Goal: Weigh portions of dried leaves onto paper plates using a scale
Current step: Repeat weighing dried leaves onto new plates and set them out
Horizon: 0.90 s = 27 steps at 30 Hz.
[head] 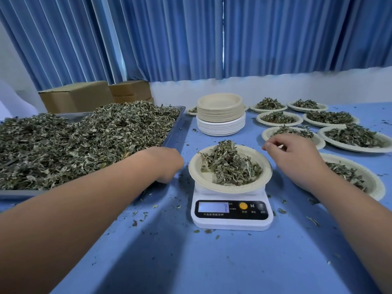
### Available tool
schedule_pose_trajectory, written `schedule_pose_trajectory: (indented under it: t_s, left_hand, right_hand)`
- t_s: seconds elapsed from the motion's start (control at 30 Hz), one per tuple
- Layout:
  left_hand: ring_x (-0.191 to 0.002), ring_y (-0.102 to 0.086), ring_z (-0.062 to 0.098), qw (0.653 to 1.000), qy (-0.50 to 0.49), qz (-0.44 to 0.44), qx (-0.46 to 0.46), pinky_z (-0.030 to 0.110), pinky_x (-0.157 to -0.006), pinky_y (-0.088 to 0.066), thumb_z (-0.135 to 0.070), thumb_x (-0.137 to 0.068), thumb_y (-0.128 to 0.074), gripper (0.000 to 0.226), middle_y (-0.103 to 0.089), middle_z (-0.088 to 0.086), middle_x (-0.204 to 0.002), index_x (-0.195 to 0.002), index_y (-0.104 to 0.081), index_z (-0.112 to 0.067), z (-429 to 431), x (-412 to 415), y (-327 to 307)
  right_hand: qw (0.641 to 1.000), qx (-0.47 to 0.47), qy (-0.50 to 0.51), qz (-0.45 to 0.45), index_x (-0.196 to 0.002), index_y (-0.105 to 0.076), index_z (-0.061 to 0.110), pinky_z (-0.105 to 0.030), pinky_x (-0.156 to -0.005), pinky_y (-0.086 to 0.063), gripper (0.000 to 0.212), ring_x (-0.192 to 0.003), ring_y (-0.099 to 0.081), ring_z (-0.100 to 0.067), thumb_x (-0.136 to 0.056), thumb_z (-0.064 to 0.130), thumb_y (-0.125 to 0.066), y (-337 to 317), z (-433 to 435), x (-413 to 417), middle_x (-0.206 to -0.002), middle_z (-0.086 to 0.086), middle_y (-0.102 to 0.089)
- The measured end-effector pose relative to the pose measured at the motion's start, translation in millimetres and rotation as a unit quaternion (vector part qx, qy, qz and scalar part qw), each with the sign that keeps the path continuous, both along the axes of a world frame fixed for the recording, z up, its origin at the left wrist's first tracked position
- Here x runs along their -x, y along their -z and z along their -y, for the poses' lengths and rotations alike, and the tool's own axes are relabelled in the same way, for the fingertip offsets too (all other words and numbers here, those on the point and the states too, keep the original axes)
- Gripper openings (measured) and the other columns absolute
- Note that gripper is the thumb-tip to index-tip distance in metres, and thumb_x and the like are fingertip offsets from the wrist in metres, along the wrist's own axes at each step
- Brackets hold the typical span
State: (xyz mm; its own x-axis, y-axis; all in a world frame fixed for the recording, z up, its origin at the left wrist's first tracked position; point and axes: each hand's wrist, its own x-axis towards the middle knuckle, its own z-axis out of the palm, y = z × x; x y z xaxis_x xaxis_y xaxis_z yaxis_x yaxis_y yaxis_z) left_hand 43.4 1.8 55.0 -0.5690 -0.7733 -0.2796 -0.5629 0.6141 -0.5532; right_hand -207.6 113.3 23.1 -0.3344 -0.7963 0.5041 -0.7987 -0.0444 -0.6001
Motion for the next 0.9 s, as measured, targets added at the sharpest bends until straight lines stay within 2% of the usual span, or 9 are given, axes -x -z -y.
schedule_pose_trajectory:
  t_s: [0.1, 0.23, 0.37, 0.47, 0.57, 0.63, 0.73, 0.8, 0.9]
  left_hand:
    - [-0.082, -0.056, 0.029, 1.0, -0.007, -0.016, 0.021, 0.034, -0.065, -0.042, -0.004, -0.091, -0.049, 0.009, -0.049, 0.01, -0.093, -0.086, -0.053, -0.01, -2, -3, 2]
    - [-0.094, -0.062, 0.031, 0.999, -0.005, -0.029, 0.044, 0.035, -0.066, -0.042, -0.004, -0.093, -0.046, 0.018, -0.058, 0.012, -0.108, -0.103, -0.06, -0.007, -1, -6, 11]
    - [-0.1, -0.058, 0.032, 0.997, 0.015, -0.035, 0.062, 0.034, -0.077, -0.035, 0.0, -0.092, -0.042, 0.023, -0.058, 0.01, -0.113, -0.106, -0.056, -0.012, -3, -8, 18]
    - [-0.102, -0.059, 0.033, 0.996, 0.02, -0.064, 0.063, 0.035, -0.075, -0.043, 0.0, -0.091, -0.044, 0.025, -0.057, 0.01, -0.113, -0.108, -0.059, -0.011, -2, -11, 17]
    - [-0.099, -0.058, 0.028, 0.98, 0.009, -0.197, 0.02, 0.038, -0.079, -0.05, 0.001, -0.085, -0.047, 0.022, -0.055, 0.004, -0.102, -0.086, -0.056, -0.019, 1, -22, 4]
    - [-0.092, -0.06, 0.021, 0.943, 0.001, -0.332, -0.003, 0.037, -0.081, -0.052, 0.002, -0.082, -0.05, 0.028, -0.057, -0.003, -0.09, -0.073, -0.053, -0.025, 4, -35, -9]
    - [-0.077, -0.062, 0.009, 0.883, -0.031, -0.467, 0.026, 0.02, -0.061, -0.052, -0.001, -0.084, -0.058, 0.026, -0.063, -0.01, -0.083, -0.076, -0.063, -0.025, 9, -60, -26]
    - [-0.071, -0.059, 0.004, 0.889, -0.054, -0.452, 0.049, 0.014, -0.053, -0.045, -0.005, -0.088, -0.059, 0.026, -0.065, -0.01, -0.084, -0.078, -0.064, -0.028, 10, -76, -31]
    - [-0.07, -0.061, 0.009, 0.932, -0.094, -0.344, 0.07, 0.03, -0.066, -0.055, -0.02, -0.093, -0.059, 0.015, -0.068, -0.005, -0.098, -0.101, -0.067, -0.031, 8, -90, -30]
  right_hand:
    - [1.0, 0.002, -0.002, -0.003, -0.084, -0.069, 0.015, -0.008, -0.054, -0.032, 0.017, -0.06, -0.046, -0.003, -0.095, 0.017, -0.056, 0, 0, 1, -0.077, 0.015, -0.058]
    - [1.0, 0.004, -0.002, -0.005, -0.083, -0.068, 0.014, -0.006, -0.054, -0.032, 0.017, -0.06, -0.047, -0.003, -0.095, 0.017, -0.056, 0, -1, 1, -0.075, 0.015, -0.056]
    - [1.0, 0.002, -0.003, -0.004, -0.081, -0.068, 0.016, -0.008, -0.053, -0.033, 0.018, -0.058, -0.045, -0.003, -0.095, 0.018, -0.056, -1, -2, 0, -0.075, 0.013, -0.057]
    - [1.0, -0.005, -0.003, -0.001, -0.082, -0.068, 0.016, -0.01, -0.053, -0.031, 0.018, -0.059, -0.045, -0.003, -0.095, 0.019, -0.055, -2, -3, 0, -0.077, 0.008, -0.057]
    - [1.0, -0.004, -0.004, 0.002, -0.086, -0.07, 0.013, -0.015, -0.056, -0.031, 0.018, -0.061, -0.045, -0.004, -0.095, 0.018, -0.055, -3, -4, 0, -0.081, 0.005, -0.06]
    - [1.0, -0.005, -0.004, 0.008, -0.086, -0.07, 0.011, -0.018, -0.056, -0.031, 0.019, -0.06, -0.045, -0.006, -0.095, 0.018, -0.055, -3, -5, -1, -0.078, 0.005, -0.059]
    - [1.0, -0.011, -0.001, 0.005, -0.085, -0.07, 0.011, -0.017, -0.055, -0.03, 0.019, -0.06, -0.046, -0.007, -0.095, 0.018, -0.055, -4, -5, -1, -0.078, 0.003, -0.06]
    - [1.0, -0.013, 0.0, 0.006, -0.086, -0.071, 0.011, -0.018, -0.056, -0.031, 0.019, -0.061, -0.047, -0.009, -0.094, 0.018, -0.055, -4, -4, -1, -0.08, 0.001, -0.061]
    - [1.0, -0.017, 0.0, 0.003, -0.087, -0.071, 0.011, -0.02, -0.058, -0.033, 0.019, -0.063, -0.049, -0.01, -0.094, 0.018, -0.055, -4, -4, -2, -0.086, -0.004, -0.063]
